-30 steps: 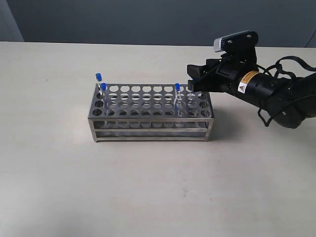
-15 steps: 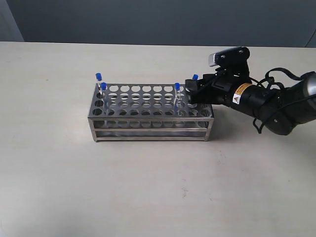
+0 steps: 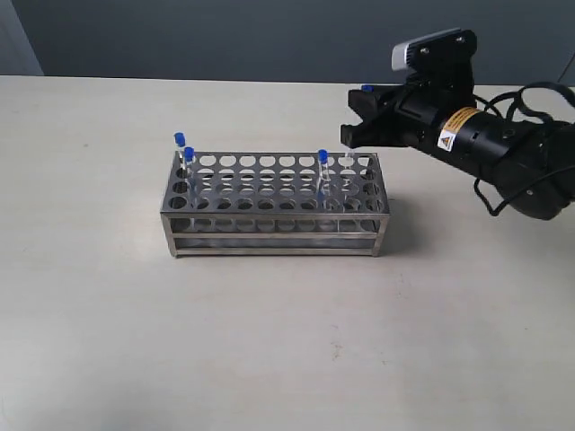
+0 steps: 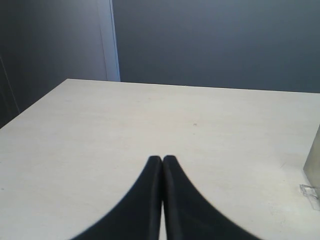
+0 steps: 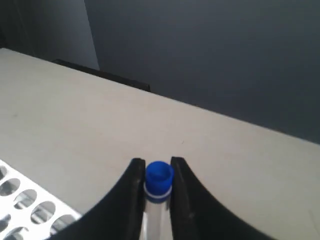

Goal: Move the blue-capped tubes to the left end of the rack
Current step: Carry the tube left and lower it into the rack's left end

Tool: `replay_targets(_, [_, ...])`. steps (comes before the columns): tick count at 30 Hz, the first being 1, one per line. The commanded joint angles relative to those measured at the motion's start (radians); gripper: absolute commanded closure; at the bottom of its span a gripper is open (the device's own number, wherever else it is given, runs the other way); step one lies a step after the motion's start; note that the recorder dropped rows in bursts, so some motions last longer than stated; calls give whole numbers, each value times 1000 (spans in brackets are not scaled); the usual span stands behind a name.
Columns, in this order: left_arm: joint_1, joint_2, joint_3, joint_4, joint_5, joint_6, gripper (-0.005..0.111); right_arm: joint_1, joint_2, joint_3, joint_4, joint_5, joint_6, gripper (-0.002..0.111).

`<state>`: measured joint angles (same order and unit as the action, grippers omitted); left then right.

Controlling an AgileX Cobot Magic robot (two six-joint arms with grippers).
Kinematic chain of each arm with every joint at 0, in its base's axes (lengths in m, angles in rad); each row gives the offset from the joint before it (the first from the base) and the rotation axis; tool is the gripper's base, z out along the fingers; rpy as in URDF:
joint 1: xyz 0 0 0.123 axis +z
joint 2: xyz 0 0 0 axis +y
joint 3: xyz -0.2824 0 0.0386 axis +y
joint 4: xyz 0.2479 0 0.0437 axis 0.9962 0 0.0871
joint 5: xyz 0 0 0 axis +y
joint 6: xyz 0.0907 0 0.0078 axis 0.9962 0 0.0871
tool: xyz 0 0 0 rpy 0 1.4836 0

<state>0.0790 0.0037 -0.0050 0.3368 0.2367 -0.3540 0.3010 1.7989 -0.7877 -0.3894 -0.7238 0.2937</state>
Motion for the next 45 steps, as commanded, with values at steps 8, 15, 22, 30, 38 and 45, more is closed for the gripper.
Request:
replay_targets(8, [-9, -4, 3, -6, -4, -3, 106, -10, -136, -5, -48, 66, -5, 108])
replay_targets(15, [-9, -4, 3, -6, -4, -3, 106, 57, -188, -6, -215, -5, 151, 108])
replay_targets(22, [-9, -4, 3, -6, -4, -3, 106, 247, -89, -68, -215, -19, 151, 108])
replay_targets(30, [-9, -4, 3, -6, -4, -3, 106, 368, 94, -232, -219, -19, 151, 108])
replay_targets(38, [-9, -4, 3, -3, -4, -3, 106, 381, 180, -315, -234, 36, 151, 108])
replay_targets(45, [-9, -4, 3, -4, -4, -1, 106, 381, 199, -317, -234, 21, 151, 108])
